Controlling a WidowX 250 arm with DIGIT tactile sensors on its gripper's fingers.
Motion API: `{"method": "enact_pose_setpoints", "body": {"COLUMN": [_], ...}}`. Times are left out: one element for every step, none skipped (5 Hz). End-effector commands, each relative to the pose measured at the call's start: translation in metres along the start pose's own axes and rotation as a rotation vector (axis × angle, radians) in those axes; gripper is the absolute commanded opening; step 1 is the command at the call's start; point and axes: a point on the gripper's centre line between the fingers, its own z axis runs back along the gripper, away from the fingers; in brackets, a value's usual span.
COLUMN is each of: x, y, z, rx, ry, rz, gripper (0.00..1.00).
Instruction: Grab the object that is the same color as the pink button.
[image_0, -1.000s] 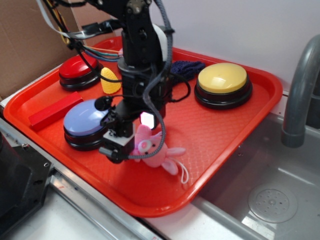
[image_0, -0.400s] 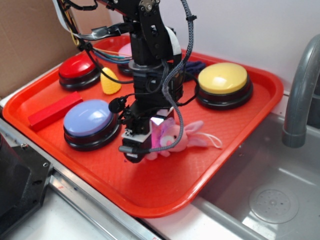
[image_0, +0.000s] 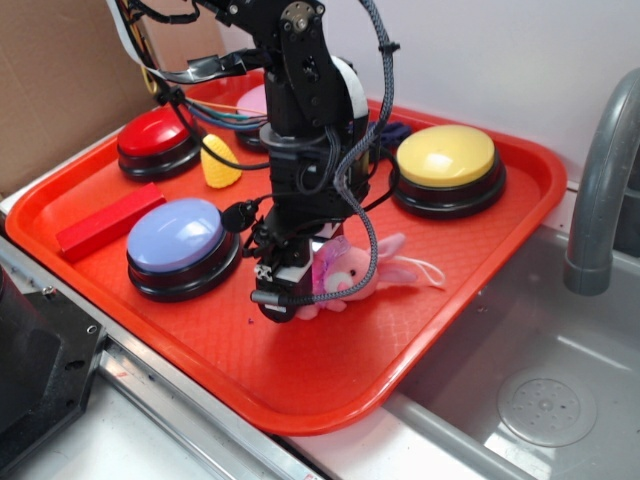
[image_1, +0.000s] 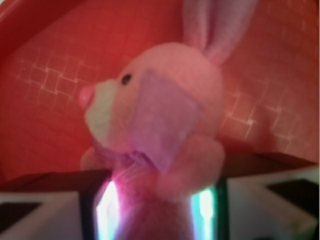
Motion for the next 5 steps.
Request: {"method": "enact_pose_setpoints", "body": {"x": [-0.043,-0.074,-0.097,-0.102,-0.101], "y": [-0.027,-0.032,-0.047,-0.064,-0.066], "z": [0.074,0.121,0.168,0.215,0.225], "rx": [0.193,0.27,0.304,0.275,0.272], "ry": [0.027,-0.005,0.011,-0.044,-0.025], "rz": [0.477,0.736,0.992,1.242,1.276], "gripper": [0.0,0.0,0.0,0.0,0.0]}}
